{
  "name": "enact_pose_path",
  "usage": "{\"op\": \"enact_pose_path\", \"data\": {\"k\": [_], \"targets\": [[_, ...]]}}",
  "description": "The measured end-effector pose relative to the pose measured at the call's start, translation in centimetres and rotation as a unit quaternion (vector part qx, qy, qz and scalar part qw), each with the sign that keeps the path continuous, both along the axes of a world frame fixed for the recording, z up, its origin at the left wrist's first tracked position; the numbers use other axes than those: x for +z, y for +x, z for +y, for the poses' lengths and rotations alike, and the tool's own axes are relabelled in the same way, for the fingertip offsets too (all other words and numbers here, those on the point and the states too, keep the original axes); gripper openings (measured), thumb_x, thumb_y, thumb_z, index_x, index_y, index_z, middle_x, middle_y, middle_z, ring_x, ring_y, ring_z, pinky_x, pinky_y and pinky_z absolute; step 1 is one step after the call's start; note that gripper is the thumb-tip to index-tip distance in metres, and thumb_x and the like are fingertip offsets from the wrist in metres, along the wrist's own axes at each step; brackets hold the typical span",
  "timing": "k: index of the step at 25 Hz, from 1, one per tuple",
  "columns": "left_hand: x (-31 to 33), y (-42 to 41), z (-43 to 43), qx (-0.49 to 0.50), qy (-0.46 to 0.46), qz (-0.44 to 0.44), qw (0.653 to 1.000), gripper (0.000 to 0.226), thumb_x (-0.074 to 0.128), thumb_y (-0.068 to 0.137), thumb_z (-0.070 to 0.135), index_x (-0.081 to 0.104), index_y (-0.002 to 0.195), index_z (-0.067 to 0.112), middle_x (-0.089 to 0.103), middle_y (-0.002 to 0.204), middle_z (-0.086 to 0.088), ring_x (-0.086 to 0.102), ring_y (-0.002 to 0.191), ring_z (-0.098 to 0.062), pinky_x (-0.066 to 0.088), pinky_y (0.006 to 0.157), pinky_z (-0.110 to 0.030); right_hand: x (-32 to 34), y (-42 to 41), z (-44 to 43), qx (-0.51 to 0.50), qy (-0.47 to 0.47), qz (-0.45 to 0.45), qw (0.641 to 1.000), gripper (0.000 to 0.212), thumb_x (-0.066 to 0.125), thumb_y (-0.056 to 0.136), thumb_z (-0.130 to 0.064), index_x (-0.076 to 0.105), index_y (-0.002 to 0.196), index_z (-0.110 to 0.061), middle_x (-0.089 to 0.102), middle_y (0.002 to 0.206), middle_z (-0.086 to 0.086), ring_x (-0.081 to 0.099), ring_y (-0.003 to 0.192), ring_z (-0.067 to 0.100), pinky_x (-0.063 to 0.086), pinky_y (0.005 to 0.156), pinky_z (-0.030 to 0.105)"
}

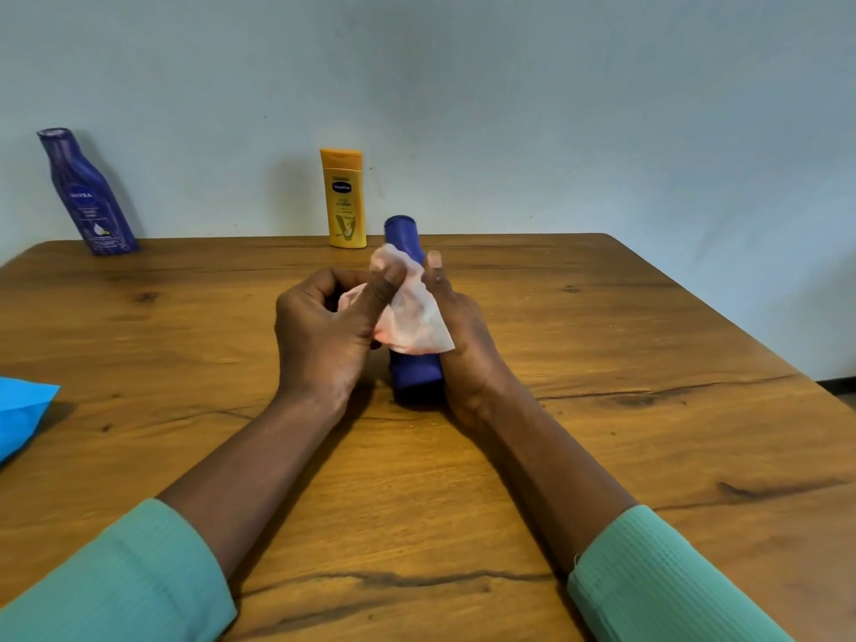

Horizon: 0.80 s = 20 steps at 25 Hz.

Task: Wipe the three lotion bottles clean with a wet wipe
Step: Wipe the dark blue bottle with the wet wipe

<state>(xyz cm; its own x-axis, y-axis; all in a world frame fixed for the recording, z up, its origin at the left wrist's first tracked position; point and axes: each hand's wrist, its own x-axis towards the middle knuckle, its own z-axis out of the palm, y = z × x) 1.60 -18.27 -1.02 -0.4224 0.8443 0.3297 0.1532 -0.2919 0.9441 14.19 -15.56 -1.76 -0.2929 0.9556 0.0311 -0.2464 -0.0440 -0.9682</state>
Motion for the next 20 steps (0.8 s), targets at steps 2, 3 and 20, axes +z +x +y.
{"op": "enact_pose_path", "data": {"k": [2,3,20], "targets": [[-0.3,0.1,-0.7,-0.055,-0.010,0.081,0.995,0.038,0.080,0.078,0.045,0.075,0.098,0.012,0.078,0.091,0.000,0.076,0.083,-0.014,0.063,0.066,-0.034,0.0,0.5,0.3,-0.018,-0.069,0.086,0.994,0.066,0.051,0.099,-0.069,0.067,0.125,-0.011,0.077,0.106,0.016,0.074,0.097,0.031,0.059,0.094,0.049],[-0.4,0.3,-1.2,-0.080,-0.014,0.114,0.990,0.038,0.080,0.076,0.046,0.076,0.097,0.015,0.078,0.091,0.002,0.075,0.083,-0.012,0.062,0.065,-0.032,0.3,0.8,0.5,-0.029,-0.107,0.131,0.985,0.068,0.053,0.099,-0.069,0.064,0.124,-0.007,0.073,0.099,0.017,0.071,0.091,0.031,0.058,0.090,0.048],[0.5,0.5,-0.4,0.080,0.046,0.158,0.983,0.039,0.065,0.096,0.054,0.074,0.094,0.015,0.073,0.080,0.006,0.067,0.070,-0.004,0.053,0.056,-0.027,0.9,-0.7,-1.2,-0.026,-0.076,0.083,0.993,0.052,0.043,0.111,-0.047,0.061,0.138,-0.007,0.071,0.108,0.017,0.068,0.088,0.024,0.057,0.079,0.040]]}}
